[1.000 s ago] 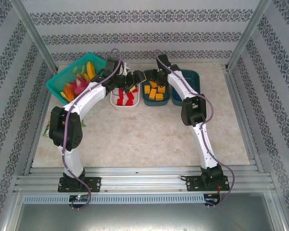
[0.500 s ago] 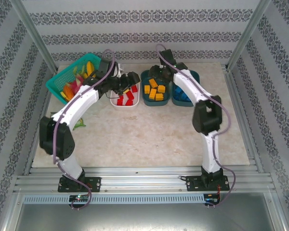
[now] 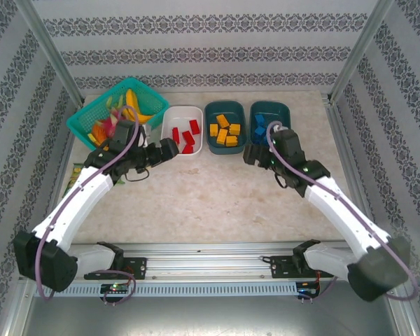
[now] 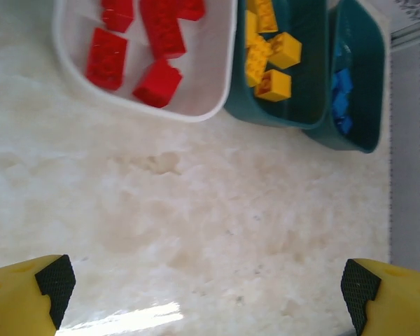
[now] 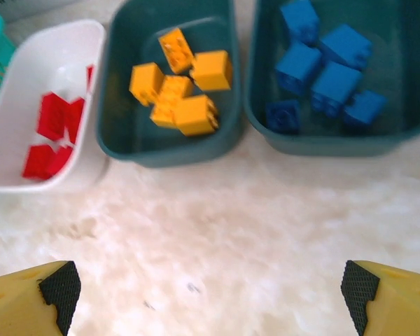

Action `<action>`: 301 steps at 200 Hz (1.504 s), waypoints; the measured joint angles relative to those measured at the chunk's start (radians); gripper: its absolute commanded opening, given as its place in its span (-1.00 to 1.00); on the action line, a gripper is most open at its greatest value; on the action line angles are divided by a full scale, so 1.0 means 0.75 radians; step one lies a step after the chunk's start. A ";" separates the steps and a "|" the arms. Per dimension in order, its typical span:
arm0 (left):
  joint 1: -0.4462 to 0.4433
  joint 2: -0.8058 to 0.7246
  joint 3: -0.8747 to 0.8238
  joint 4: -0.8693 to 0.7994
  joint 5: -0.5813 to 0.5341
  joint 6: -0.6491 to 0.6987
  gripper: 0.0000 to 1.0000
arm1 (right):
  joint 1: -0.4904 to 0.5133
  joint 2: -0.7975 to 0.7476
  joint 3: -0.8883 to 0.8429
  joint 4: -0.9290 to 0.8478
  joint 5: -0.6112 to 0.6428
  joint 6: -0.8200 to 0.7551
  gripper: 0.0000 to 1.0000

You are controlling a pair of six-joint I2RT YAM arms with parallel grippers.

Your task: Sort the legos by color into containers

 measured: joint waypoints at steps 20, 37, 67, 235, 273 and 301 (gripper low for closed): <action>0.001 -0.078 -0.034 -0.053 -0.111 0.058 1.00 | 0.004 -0.125 -0.046 -0.090 0.104 -0.014 0.95; 0.001 -0.115 -0.039 -0.103 -0.297 0.094 1.00 | 0.006 -0.163 -0.060 -0.124 0.244 -0.013 0.95; 0.003 -0.159 -0.191 -0.033 -0.702 0.205 1.00 | -0.069 -0.169 -0.227 0.006 0.409 -0.068 0.95; 0.365 0.432 -0.729 1.337 -0.603 0.810 1.00 | -0.480 0.495 -0.626 1.435 0.174 -0.559 0.95; 0.393 0.451 -0.872 1.700 -0.544 0.841 0.99 | -0.484 0.567 -0.812 1.823 0.158 -0.563 0.95; 0.393 0.489 -0.944 1.817 -0.545 0.846 1.00 | -0.484 0.572 -0.842 1.876 0.158 -0.563 0.95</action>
